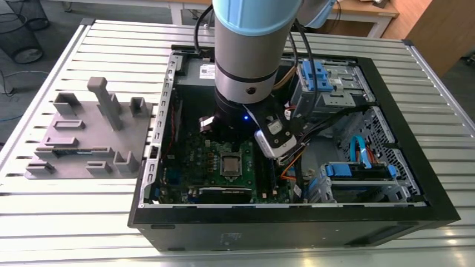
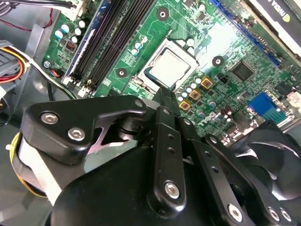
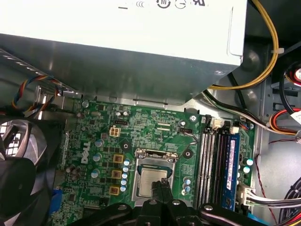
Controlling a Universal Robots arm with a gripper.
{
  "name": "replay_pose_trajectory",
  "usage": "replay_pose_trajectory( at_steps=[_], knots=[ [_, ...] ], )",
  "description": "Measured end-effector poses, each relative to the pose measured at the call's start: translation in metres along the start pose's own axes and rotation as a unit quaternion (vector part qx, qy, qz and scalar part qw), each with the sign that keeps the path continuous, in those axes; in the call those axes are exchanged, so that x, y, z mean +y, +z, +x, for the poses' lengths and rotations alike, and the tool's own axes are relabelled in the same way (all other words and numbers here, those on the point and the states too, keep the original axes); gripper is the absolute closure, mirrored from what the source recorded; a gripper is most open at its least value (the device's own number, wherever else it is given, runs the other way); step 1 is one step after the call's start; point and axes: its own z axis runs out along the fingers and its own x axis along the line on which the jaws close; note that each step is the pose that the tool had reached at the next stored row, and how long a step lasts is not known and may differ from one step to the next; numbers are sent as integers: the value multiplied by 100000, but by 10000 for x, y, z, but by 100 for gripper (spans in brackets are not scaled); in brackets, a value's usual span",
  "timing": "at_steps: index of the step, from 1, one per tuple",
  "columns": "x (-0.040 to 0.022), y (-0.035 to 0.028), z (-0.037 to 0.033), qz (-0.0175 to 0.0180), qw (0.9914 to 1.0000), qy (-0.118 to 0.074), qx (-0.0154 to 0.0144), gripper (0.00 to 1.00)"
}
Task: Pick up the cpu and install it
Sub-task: 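Install the first cpu locking lever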
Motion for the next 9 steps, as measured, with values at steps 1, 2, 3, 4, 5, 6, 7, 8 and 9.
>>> replay_pose_trajectory(
  at_steps=[1,2,3,4,5,6,7,8,9],
  knots=[
    [0,2,1,12,99999,350,-35,89],
    [0,5,1,28,99994,1058,-101,89],
    [0,8,1,52,99979,2043,-190,89],
    [-1,11,2,73,99957,2932,-272,89],
    [-1,12,2,97,99927,3807,-350,89],
    [0,14,2,99,99907,4295,-397,89],
    [1,14,3,101,99901,4420,-409,89],
    [2,15,3,100,99900,4459,-418,89],
    [3,14,4,106,99898,4496,-418,89]
  ],
)
